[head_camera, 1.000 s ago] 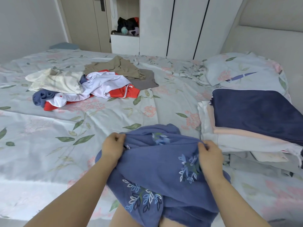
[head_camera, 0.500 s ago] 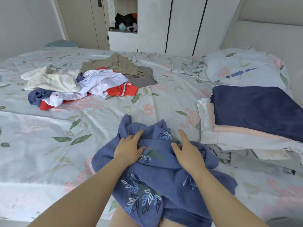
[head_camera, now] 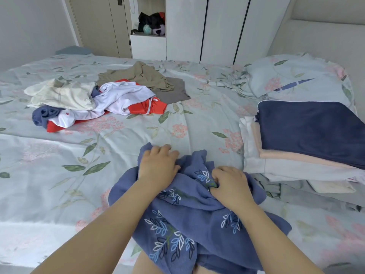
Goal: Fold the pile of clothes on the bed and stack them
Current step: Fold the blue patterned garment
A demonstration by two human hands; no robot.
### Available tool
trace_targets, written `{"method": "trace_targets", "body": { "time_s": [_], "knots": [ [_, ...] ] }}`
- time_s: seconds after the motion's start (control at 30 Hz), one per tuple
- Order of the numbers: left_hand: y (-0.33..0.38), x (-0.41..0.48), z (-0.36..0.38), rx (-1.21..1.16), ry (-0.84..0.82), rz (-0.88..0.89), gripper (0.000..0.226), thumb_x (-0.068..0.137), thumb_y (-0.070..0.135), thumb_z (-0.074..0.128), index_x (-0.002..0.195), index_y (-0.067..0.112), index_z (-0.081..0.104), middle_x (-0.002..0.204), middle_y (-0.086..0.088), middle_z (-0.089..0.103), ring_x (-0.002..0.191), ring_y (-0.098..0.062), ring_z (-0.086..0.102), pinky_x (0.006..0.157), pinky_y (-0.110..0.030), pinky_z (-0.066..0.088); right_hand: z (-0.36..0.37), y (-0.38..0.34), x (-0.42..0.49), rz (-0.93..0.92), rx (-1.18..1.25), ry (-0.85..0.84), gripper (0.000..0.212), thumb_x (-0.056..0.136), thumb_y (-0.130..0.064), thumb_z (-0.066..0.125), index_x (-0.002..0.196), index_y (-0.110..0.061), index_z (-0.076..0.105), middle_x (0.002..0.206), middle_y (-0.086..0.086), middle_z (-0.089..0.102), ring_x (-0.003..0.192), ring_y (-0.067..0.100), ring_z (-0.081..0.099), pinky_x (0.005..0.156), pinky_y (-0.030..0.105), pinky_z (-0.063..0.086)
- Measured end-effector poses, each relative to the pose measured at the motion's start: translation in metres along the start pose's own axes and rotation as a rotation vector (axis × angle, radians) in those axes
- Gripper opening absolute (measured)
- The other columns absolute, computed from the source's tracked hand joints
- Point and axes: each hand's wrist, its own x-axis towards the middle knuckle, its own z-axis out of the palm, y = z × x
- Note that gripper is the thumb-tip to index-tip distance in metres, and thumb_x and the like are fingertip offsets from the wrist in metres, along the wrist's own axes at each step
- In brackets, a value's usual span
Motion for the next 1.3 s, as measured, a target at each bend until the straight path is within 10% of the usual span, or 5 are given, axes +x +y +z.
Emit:
{"method": "trace_targets", "body": {
  "time_s": [0.3, 0.57, 0.77, 1.1, 1.3],
  "knots": [
    [0.002, 0.015, 0.032, -0.593, -0.412, -0.011, 0.044, 0.091, 0.038, 0.058, 0.127, 0.015, 0.048, 0.11, -0.007, 0.06, 0.102, -0.026, 0.056, 0.08, -0.029, 0.043, -0.003, 0.019, -0.008, 0.184, 0.195, -0.22, 0.017, 0.087, -0.022, 0.055, 0.103, -0.021, 0.053, 0.093, 0.0, 0.06, 0.093, 0.021, 0.057, 0.067, 0.028, 0.037],
    [-0.064, 0.007, -0.008, -0.91, 0.251, -0.54, 0.02, 0.092, 0.025, 0.058, 0.097, 0.005, 0.059, 0.09, -0.012, 0.061, 0.09, -0.031, 0.057, 0.071, -0.032, 0.039, -0.037, 0.021, 0.002, 0.305, 0.544, 0.704, 0.018, 0.09, -0.019, 0.059, 0.089, -0.016, 0.042, 0.084, 0.004, 0.052, 0.076, 0.027, 0.045, 0.062, 0.035, 0.031],
    [-0.071, -0.003, -0.009, -0.161, -0.074, -0.428, 0.039, 0.089, 0.038, 0.056, 0.124, 0.021, 0.051, 0.133, -0.008, 0.045, 0.122, -0.032, 0.039, 0.096, -0.039, 0.036, -0.019, 0.023, 0.004, 0.361, 0.16, -0.149, 0.025, 0.083, -0.045, 0.058, 0.079, -0.02, 0.053, 0.086, -0.001, 0.061, 0.095, 0.024, 0.058, 0.09, 0.038, 0.045],
    [-0.045, 0.02, 0.025, -0.602, -0.006, -0.291, 0.031, 0.099, 0.01, 0.037, 0.127, 0.009, 0.051, 0.13, -0.016, 0.048, 0.112, -0.03, 0.05, 0.091, -0.035, 0.04, -0.015, 0.018, 0.025, 0.142, 0.428, 0.383, 0.011, 0.091, -0.007, 0.051, 0.085, -0.005, 0.06, 0.082, 0.011, 0.063, 0.077, 0.028, 0.053, 0.068, 0.035, 0.039],
    [-0.07, 0.014, 0.03, -0.48, -0.216, -0.508, 0.055, 0.089, 0.034, 0.058, 0.136, 0.014, 0.036, 0.129, -0.016, 0.035, 0.094, -0.031, 0.052, 0.078, -0.036, 0.046, -0.007, 0.004, 0.076, 0.148, 0.529, 0.018, 0.041, 0.095, -0.009, 0.048, 0.136, -0.011, 0.042, 0.088, 0.006, 0.056, 0.083, 0.024, 0.054, 0.073, 0.03, 0.041]
  ]
}}
